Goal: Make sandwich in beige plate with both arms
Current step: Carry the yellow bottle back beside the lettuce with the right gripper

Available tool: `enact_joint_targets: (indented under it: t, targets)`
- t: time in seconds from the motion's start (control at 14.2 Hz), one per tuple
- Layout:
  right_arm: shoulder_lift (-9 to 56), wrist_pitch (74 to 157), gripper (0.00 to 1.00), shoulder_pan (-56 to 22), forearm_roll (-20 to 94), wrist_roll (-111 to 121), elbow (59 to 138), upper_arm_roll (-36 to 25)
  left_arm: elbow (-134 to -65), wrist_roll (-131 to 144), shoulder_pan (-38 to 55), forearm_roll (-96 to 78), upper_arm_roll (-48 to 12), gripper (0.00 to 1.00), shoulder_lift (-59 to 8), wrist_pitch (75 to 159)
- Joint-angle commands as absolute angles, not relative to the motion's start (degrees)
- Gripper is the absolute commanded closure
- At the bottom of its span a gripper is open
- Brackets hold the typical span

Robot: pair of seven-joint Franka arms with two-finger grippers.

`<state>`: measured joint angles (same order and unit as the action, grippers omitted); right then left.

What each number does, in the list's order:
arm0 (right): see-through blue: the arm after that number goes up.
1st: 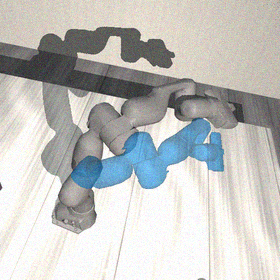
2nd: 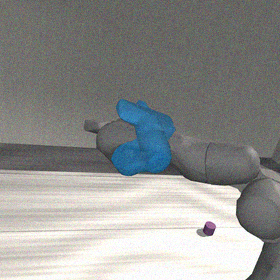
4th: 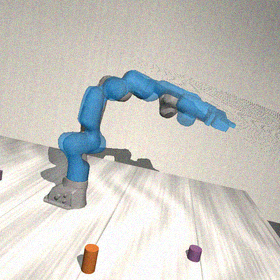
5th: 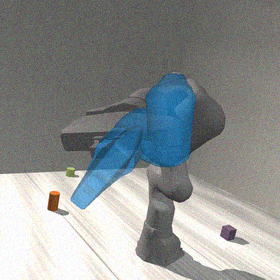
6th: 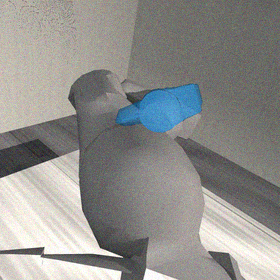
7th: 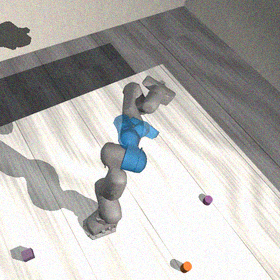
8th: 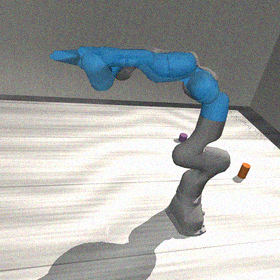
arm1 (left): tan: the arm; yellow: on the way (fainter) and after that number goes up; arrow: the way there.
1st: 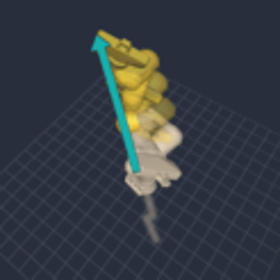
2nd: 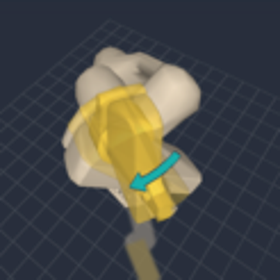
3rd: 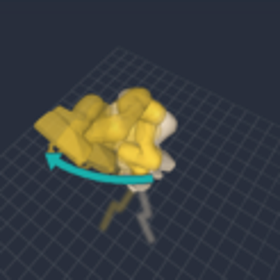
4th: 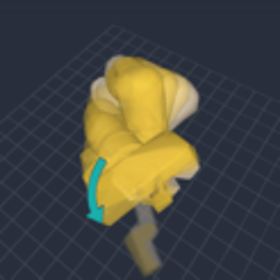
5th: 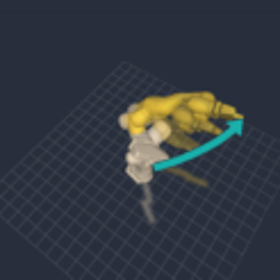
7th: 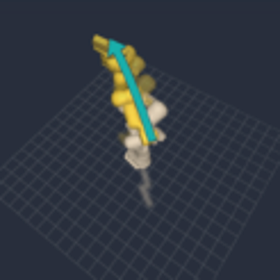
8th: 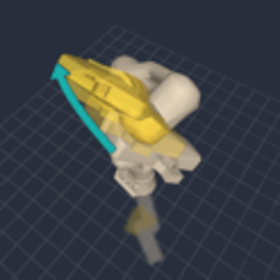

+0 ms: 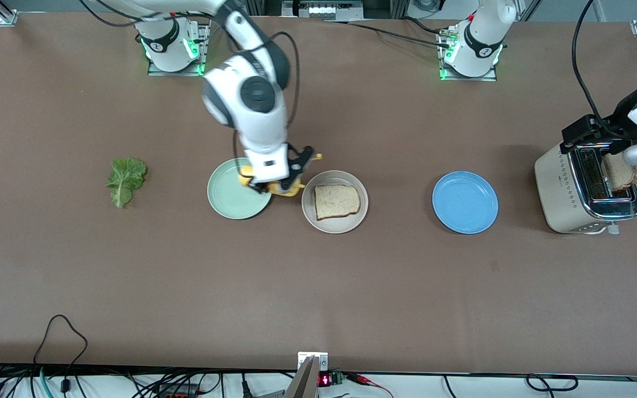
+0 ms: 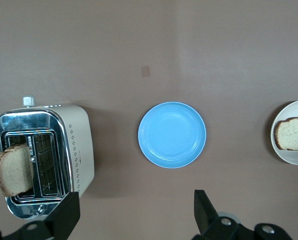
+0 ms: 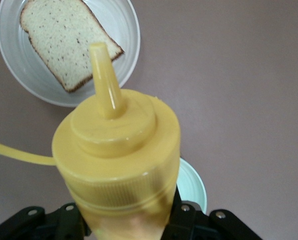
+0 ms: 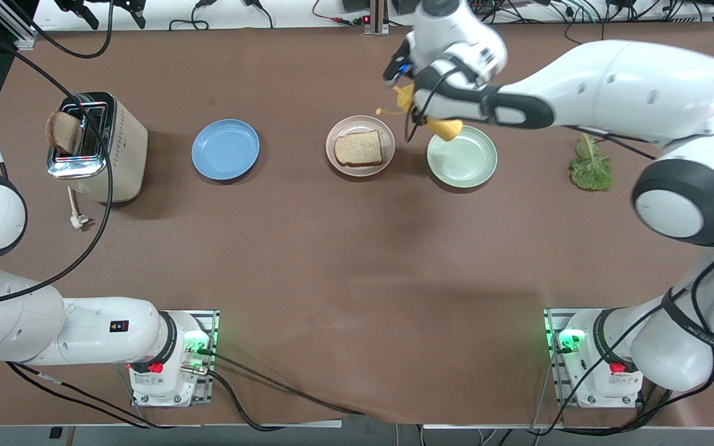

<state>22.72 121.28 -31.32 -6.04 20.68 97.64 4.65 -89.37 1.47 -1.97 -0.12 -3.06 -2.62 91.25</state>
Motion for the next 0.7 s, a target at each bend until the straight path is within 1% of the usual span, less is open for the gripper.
enact_joint_targets:
  t: [0.0, 0.21, 0.42, 0.63]
  targets:
    - [12.68, 121.29, 1.00, -21.57, 2.61, 35.98, 107.03, 6.32, -88.24, 0.35, -1.05, 0.88, -1.67, 0.00, -2.29, 89.91]
    - [7.84, 120.94, 1.00, -12.25, 14.19, 54.26, 111.34, 6.50, -88.24, 1.14, -1.14, 0.88, -2.02, 0.00, -2.20, 89.65]
    - [6.33, 120.94, 1.00, -4.16, 26.59, 72.97, 115.21, 6.59, -88.24, 1.23, -1.14, 0.79, -2.02, 0.00, -2.11, 88.86]
    - [5.80, 121.02, 1.00, 1.65, 36.27, 87.76, 119.52, 6.59, -88.24, 1.23, -1.14, 0.35, -1.76, 0.00, -1.67, 88.86]
